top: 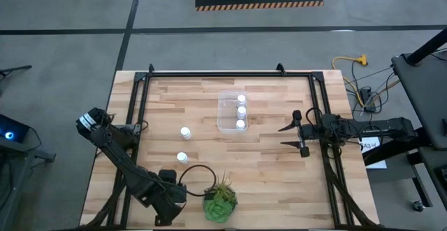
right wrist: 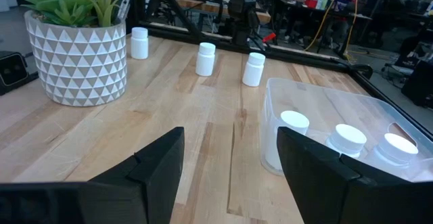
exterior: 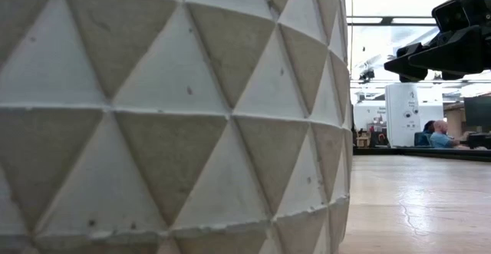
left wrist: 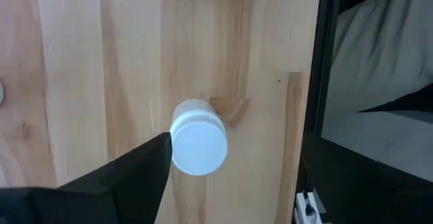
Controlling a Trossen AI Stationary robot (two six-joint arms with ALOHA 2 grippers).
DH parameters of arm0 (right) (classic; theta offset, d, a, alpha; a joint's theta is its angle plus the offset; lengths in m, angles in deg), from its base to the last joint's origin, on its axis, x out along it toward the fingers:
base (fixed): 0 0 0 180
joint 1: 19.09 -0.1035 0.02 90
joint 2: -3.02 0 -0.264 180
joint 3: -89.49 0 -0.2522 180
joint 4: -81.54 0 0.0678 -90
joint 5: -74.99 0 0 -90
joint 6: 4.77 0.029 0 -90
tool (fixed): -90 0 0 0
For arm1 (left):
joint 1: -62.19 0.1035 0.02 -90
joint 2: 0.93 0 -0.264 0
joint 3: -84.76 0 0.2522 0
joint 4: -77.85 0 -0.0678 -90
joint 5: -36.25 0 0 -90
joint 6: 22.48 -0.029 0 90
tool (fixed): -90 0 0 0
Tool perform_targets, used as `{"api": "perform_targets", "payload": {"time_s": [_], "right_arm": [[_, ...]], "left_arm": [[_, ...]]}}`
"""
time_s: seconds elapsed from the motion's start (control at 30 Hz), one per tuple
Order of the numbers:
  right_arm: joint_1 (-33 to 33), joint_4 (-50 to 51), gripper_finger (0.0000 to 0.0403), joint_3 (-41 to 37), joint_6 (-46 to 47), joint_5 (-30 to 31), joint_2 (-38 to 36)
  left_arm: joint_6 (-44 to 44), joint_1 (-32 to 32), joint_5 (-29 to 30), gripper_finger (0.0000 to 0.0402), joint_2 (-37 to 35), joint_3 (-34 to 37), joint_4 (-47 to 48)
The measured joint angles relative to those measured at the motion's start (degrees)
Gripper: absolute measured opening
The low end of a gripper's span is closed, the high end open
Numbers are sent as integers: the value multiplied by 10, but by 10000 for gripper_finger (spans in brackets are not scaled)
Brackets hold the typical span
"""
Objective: Pick and place pill bottles into a basket
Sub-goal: Put the white pill bottle into the transparent bin
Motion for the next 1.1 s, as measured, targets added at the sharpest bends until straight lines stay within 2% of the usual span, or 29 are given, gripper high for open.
{"api": "perform_targets", "payload": {"time_s": [1.1], "right_arm": [[0, 0, 226, 0, 0, 0, 0]], "left_arm": [[12, 0, 11, 311, 10, 63, -30]]}}
